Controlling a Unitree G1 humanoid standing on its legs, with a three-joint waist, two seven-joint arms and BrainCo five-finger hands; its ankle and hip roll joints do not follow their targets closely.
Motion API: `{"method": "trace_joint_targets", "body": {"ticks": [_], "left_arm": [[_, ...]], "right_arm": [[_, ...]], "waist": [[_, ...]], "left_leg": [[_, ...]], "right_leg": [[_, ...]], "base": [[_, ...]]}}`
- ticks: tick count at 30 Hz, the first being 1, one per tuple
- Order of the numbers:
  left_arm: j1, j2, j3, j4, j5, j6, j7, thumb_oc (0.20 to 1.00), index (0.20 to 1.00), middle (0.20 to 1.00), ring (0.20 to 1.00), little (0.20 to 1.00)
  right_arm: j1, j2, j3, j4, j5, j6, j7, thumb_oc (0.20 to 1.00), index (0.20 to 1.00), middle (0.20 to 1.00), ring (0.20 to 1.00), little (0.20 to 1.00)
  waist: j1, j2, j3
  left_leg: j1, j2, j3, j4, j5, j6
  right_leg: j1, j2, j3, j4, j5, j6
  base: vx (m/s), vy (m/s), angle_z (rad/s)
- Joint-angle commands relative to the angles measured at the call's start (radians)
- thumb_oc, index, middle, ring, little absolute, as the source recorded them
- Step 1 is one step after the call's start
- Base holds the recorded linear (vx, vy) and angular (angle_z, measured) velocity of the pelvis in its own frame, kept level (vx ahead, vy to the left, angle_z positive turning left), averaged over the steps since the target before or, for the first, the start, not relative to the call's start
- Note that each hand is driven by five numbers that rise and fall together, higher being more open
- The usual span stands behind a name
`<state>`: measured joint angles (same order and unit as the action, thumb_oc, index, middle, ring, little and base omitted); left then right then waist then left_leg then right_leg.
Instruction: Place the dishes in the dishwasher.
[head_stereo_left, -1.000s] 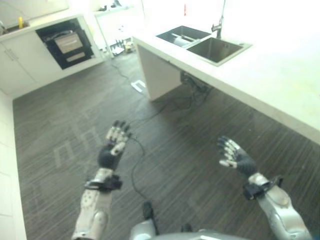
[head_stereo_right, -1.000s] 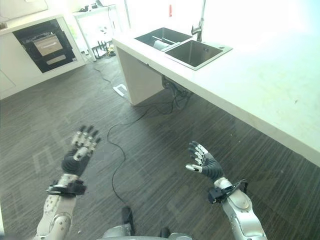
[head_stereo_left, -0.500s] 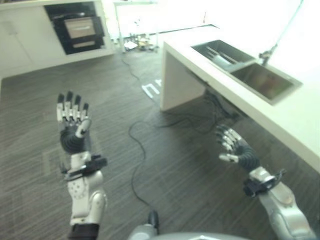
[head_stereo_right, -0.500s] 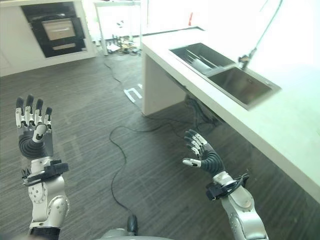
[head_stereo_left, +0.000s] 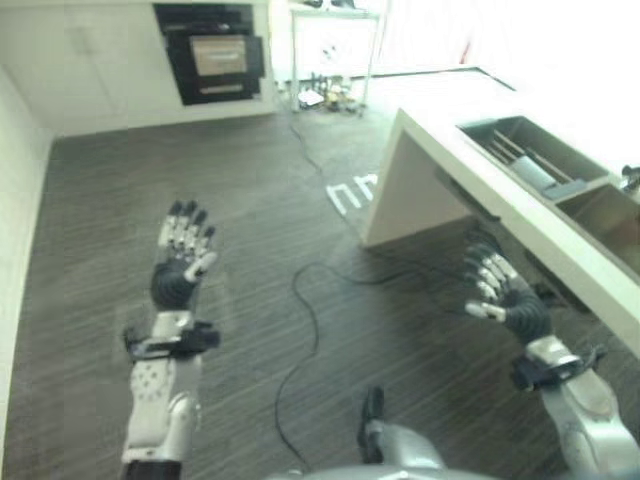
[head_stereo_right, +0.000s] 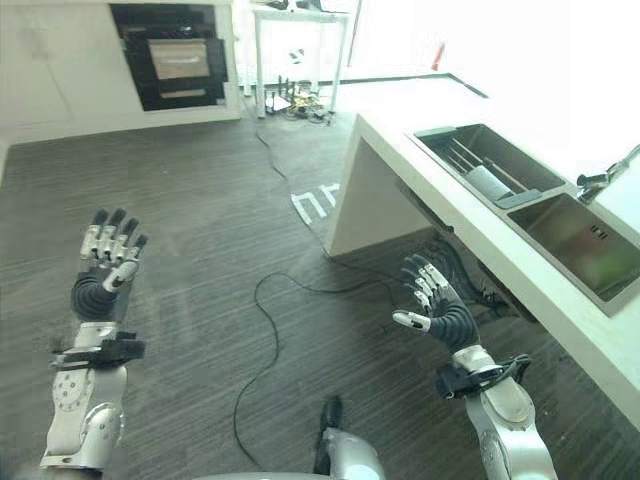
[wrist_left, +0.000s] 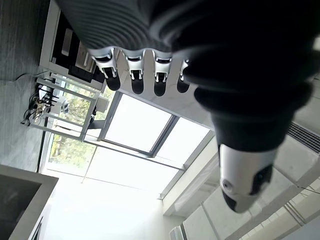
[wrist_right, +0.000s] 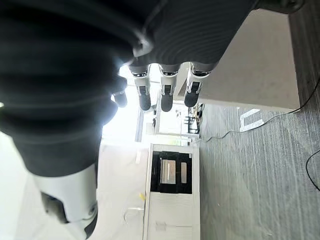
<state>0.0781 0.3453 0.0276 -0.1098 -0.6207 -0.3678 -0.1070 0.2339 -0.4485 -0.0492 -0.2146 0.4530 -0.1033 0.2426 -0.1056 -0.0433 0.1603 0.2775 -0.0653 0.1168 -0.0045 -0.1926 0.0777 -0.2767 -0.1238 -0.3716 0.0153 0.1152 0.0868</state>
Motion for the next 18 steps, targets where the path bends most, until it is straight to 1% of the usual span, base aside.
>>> {"method": "trace_joint_targets", "body": {"ticks": [1, 3, 4, 5, 6, 7, 8, 9, 10, 11, 12, 13, 14, 15, 16, 17, 18], "left_arm": [[0.002, 0.072, 0.014, -0.116, 0.043, -0.037, -0.024, 1.0, 1.0, 1.0, 1.0, 1.0], [-0.003, 0.08, 0.022, -0.121, 0.03, -0.027, -0.008, 1.0, 1.0, 1.0, 1.0, 1.0], [-0.008, 0.08, 0.024, -0.116, 0.026, -0.03, -0.003, 1.0, 1.0, 1.0, 1.0, 1.0], [-0.01, 0.08, 0.023, -0.114, 0.028, -0.035, -0.004, 1.0, 1.0, 1.0, 1.0, 1.0], [-0.02, 0.077, 0.014, -0.11, 0.04, -0.044, 0.001, 1.0, 1.0, 1.0, 1.0, 1.0], [-0.026, 0.075, 0.008, -0.114, 0.05, -0.047, 0.002, 1.0, 1.0, 1.0, 1.0, 1.0], [-0.025, 0.07, -0.015, -0.138, 0.111, -0.056, 0.033, 1.0, 1.0, 1.0, 1.0, 1.0], [-0.02, 0.069, -0.013, -0.144, 0.112, -0.058, 0.029, 1.0, 1.0, 1.0, 1.0, 1.0], [-0.018, 0.067, -0.01, -0.147, 0.11, -0.054, 0.015, 1.0, 1.0, 1.0, 1.0, 1.0], [-0.012, 0.071, 0.007, -0.144, 0.091, -0.054, -0.003, 1.0, 1.0, 1.0, 1.0, 1.0], [-0.008, 0.072, 0.012, -0.143, 0.081, -0.055, -0.012, 1.0, 1.0, 1.0, 1.0, 1.0], [0.005, 0.075, 0.025, -0.149, 0.072, -0.058, -0.019, 1.0, 1.0, 1.0, 1.0, 1.0], [0.016, 0.075, 0.034, -0.151, 0.065, -0.064, -0.024, 1.0, 1.0, 1.0, 1.0, 1.0], [0.03, 0.076, 0.044, -0.152, 0.06, -0.076, -0.025, 1.0, 1.0, 1.0, 1.0, 1.0], [0.043, 0.076, 0.053, -0.156, 0.06, -0.086, -0.017, 1.0, 1.0, 1.0, 1.0, 1.0], [0.058, 0.071, 0.067, -0.161, 0.067, -0.101, -0.011, 1.0, 1.0, 1.0, 1.0, 1.0], [0.064, 0.065, 0.074, -0.165, 0.077, -0.115, -0.015, 1.0, 1.0, 1.0, 1.0, 1.0]], "right_arm": [[-0.074, -0.029, -0.03, -0.052, 0.037, -0.081, -0.044, 1.0, 1.0, 1.0, 1.0, 1.0], [-0.103, -0.028, -0.012, -0.059, 0.026, -0.077, -0.075, 1.0, 1.0, 1.0, 1.0, 1.0], [-0.124, -0.027, -0.005, -0.061, 0.02, -0.083, -0.098, 1.0, 1.0, 1.0, 1.0, 1.0], [-0.132, -0.027, -0.003, -0.061, 0.017, -0.093, -0.109, 1.0, 1.0, 1.0, 1.0, 1.0], [-0.146, -0.026, -0.002, -0.061, 0.011, -0.105, -0.125, 1.0, 1.0, 1.0, 1.0, 1.0], [-0.154, -0.026, -0.006, -0.063, 0.009, -0.121, -0.135, 1.0, 1.0, 1.0, 1.0, 1.0], [-0.146, -0.058, -0.041, -0.083, 0.018, -0.144, -0.116, 1.0, 1.0, 1.0, 1.0, 1.0], [-0.137, -0.06, -0.052, -0.086, 0.02, -0.147, -0.108, 1.0, 1.0, 1.0, 1.0, 1.0], [-0.131, -0.061, -0.065, -0.088, 0.02, -0.147, -0.108, 1.0, 1.0, 1.0, 1.0, 1.0], [-0.13, -0.064, -0.082, -0.097, 0.027, -0.133, -0.102, 1.0, 1.0, 1.0, 1.0, 1.0], [-0.13, -0.067, -0.088, -0.099, 0.031, -0.127, -0.103, 1.0, 1.0, 1.0, 1.0, 1.0], [-0.137, -0.072, -0.095, -0.103, 0.039, -0.113, -0.092, 1.0, 1.0, 1.0, 1.0, 1.0], [-0.139, -0.071, -0.097, -0.105, 0.035, -0.107, -0.082, 1.0, 1.0, 1.0, 1.0, 1.0], [-0.141, -0.066, -0.098, -0.108, 0.026, -0.102, -0.071, 1.0, 1.0, 1.0, 1.0, 1.0], [-0.142, -0.065, -0.096, -0.115, 0.024, -0.095, -0.061, 1.0, 1.0, 1.0, 1.0, 1.0], [-0.146, -0.063, -0.091, -0.127, 0.02, -0.082, -0.051, 1.0, 1.0, 1.0, 1.0, 1.0], [-0.149, -0.064, -0.085, -0.132, 0.013, -0.078, -0.055, 1.0, 1.0, 1.0, 1.0, 1.0]], "waist": [[0.023, -0.026, -0.03], [0.021, -0.011, -0.052], [0.018, 0.001, -0.066], [0.015, 0.006, -0.071], [0.007, 0.028, -0.078], [-0.001, 0.04, -0.079], [-0.023, 0.025, -0.051], [-0.019, 0.012, -0.042], [-0.013, -0.002, -0.032], [0.001, -0.014, -0.02], [0.009, -0.014, -0.019], [0.005, 0.006, -0.025], [0.013, 0.018, -0.026], [0.02, 0.034, -0.029], [0.038, 0.04, -0.029], [0.053, 0.043, -0.03], [0.069, 0.044, -0.028]], "left_leg": [[-0.025, 0.046, -0.037, -0.083, 0.078, -0.093], [0.005, 0.05, -0.035, -0.083, 0.059, -0.099], [0.032, 0.053, -0.03, -0.083, 0.047, -0.102], [0.043, 0.054, -0.026, -0.083, 0.044, -0.105], [0.069, 0.07, 0.0, -0.082, 0.092, -0.124], [0.058, 0.089, 0.028, -0.004, 0.138, -0.147], [-0.139, 0.159, 0.056, 0.524, 0.348, -0.249], [-0.205, 0.161, 0.039, 0.597, 0.354, -0.249], [-0.282, 0.173, 0.032, 0.653, 0.349, -0.24], [-0.368, 0.188, 0.026, 0.574, 0.304, -0.203], [-0.362, 0.187, 0.031, 0.534, 0.297, -0.195], [-0.337, 0.191, 0.03, 0.393, 0.278, -0.184], [-0.302, 0.184, 0.022, 0.251, 0.277, -0.179], [-0.292, 0.176, -0.036, 0.092, 0.272, -0.178], [-0.269, 0.171, -0.085, -0.047, 0.303, -0.181], [-0.29, 0.166, -0.15, -0.083, 0.305, -0.186], [-0.317, 0.161, -0.171, -0.083, 0.31, -0.188]], "right_leg": [[0.182, -0.02, 0.035, -0.089, 0.113, 0.098], [0.189, -0.007, 0.038, -0.101, 0.11, 0.094], [0.197, 0.007, 0.037, -0.1, 0.1, 0.079], [0.2, 0.013, 0.039, -0.099, 0.095, 0.071], [0.206, 0.034, 0.035, -0.096, 0.079, 0.051], [0.217, 0.048, 0.031, -0.094, 0.066, 0.031], [0.304, 0.073, 0.104, -0.093, -0.005, -0.055], [0.325, 0.068, 0.124, -0.096, -0.012, -0.063], [0.346, 0.062, 0.145, -0.098, -0.019, -0.068], [0.374, 0.065, 0.192, -0.103, -0.037, -0.057], [0.379, 0.065, 0.205, -0.103, -0.042, -0.053], [0.379, 0.08, 0.235, -0.103, -0.055, -0.04], [0.387, 0.085, 0.273, -0.103, -0.067, -0.027], [0.393, 0.094, 0.323, -0.103, -0.08, -0.014], [0.403, 0.1, 0.374, -0.103, -0.086, -0.009], [0.423, 0.107, 0.43, -0.103, -0.108, -0.01], [0.447, 0.11, 0.464, -0.103, -0.129, -0.011]], "base": [[0.35, -0.246, -0.09], [0.35, -0.24, -0.2], [0.28, -0.175, -0.41], [0.29, -0.179, -0.71], [0.21, -0.153, -0.8], [0.54, -0.398, -0.95], [0.53, -0.365, -0.55], [0.55, -0.338, -0.37], [0.35, -0.04, -0.69], [0.36, 0.005, -1.07], [0.43, 0.122, -1.53], [0.39, 0.194, -1.28], [0.52, 0.306, -1.24], [0.49, 0.3, -1.07], [0.53, 0.3, -0.9], [0.47, 0.249, -0.96], [0.44, 0.257, -1.6]]}}
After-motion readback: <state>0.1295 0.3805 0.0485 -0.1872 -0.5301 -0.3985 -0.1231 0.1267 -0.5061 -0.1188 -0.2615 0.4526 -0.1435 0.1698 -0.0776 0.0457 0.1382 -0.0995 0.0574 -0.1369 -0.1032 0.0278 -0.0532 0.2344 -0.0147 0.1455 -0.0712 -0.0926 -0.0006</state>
